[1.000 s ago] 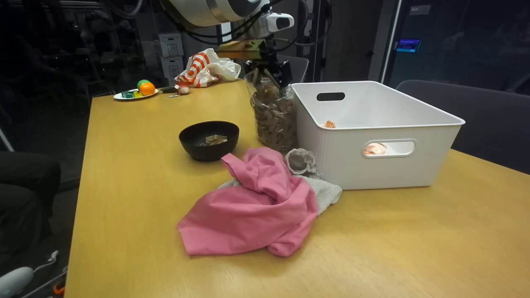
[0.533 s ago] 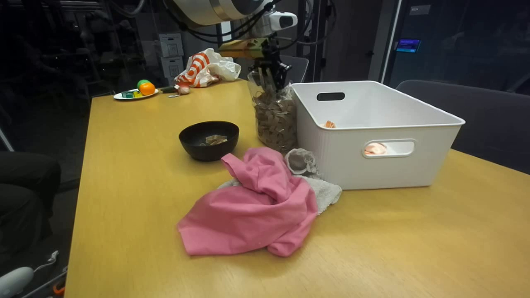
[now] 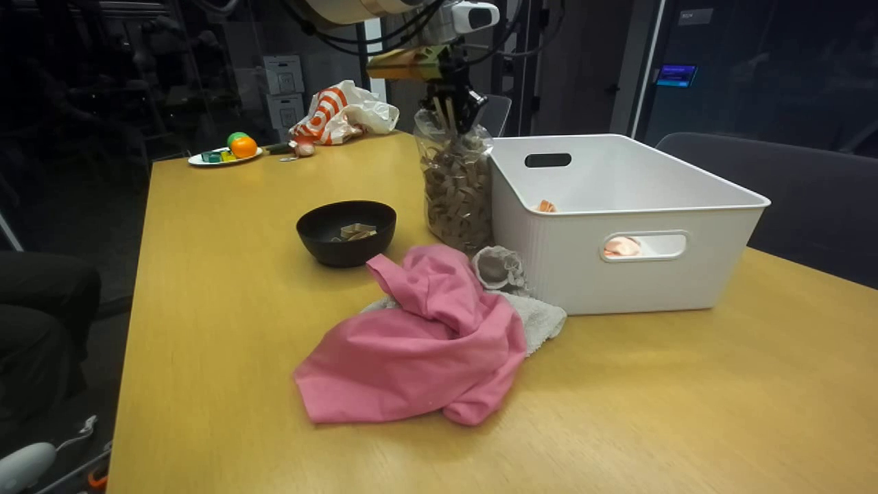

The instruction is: Remove the towels from the basket

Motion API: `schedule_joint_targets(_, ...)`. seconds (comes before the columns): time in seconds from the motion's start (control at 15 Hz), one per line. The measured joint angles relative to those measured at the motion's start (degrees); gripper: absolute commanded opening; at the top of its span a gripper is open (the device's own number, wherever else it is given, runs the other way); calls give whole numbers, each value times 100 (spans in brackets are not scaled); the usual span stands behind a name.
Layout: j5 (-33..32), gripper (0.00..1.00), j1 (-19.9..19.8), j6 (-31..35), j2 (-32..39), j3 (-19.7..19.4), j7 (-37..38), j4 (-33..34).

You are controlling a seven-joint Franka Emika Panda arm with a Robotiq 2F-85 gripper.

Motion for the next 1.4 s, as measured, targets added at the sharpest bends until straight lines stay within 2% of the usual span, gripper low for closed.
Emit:
schedule_joint_targets(0.4, 405, 8, -97, -87, -29, 17, -132, 195)
schedule_joint_targets(0.67, 869, 8, -170, -265, -207, 69, -536, 287)
schedule_joint_targets(1.07, 1221, 9, -231, -586, -568, 81, -995, 341)
schedule_joint_targets(1.4, 1745, 9, -266, -995, -916, 125, -1701, 339)
